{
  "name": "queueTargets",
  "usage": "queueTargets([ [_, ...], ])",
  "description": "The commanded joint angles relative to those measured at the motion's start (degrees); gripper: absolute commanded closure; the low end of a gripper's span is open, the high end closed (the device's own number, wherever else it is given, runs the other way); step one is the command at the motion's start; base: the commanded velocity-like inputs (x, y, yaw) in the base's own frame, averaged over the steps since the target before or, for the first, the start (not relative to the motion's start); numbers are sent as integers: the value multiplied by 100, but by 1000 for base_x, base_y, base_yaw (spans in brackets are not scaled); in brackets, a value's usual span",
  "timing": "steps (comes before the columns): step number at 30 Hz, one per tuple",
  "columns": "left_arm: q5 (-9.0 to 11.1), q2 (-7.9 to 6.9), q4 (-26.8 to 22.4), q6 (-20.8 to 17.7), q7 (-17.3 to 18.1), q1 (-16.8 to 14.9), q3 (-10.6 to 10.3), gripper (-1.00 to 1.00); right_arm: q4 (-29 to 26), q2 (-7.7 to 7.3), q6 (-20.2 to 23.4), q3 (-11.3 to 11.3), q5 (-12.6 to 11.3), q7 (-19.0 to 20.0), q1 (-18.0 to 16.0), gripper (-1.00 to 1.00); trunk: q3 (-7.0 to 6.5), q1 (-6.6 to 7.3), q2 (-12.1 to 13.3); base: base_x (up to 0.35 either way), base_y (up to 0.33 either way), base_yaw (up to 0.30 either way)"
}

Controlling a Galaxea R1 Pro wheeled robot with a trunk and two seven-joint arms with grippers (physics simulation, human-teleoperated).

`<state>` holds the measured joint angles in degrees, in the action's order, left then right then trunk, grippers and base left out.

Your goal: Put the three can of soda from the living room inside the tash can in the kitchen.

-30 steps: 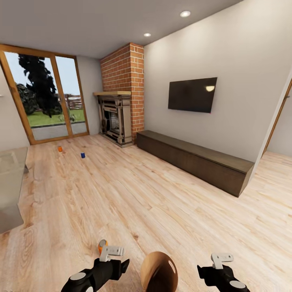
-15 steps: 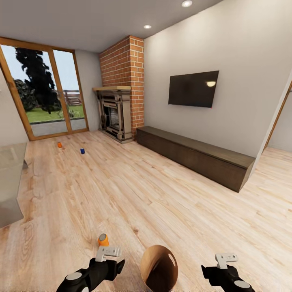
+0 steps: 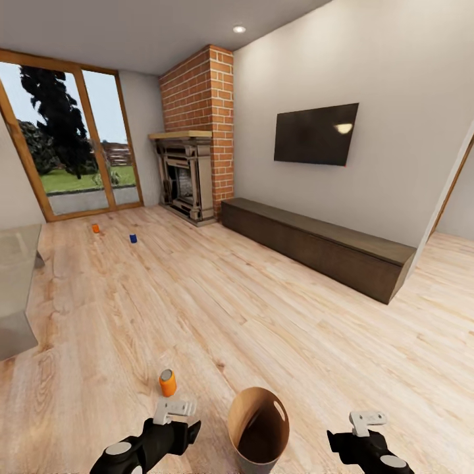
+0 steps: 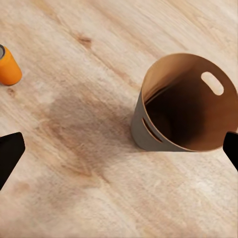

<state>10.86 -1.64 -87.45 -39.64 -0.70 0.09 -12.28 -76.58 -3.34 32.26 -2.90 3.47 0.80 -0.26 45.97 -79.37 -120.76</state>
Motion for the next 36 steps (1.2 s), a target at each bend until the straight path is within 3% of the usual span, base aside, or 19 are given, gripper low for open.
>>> queueTargets([
  [1, 1, -1, 0, 0, 0, 0, -1, -100, -1, 0, 0, 0, -1, 0, 0, -100, 28, -23, -42, 0, 0, 0],
  [36, 4, -3, 0, 6, 5, 0, 5, -100, -120, 0, 18, 8, 13, 4, 1, -100, 983, -791, -1445, 0, 0, 0],
])
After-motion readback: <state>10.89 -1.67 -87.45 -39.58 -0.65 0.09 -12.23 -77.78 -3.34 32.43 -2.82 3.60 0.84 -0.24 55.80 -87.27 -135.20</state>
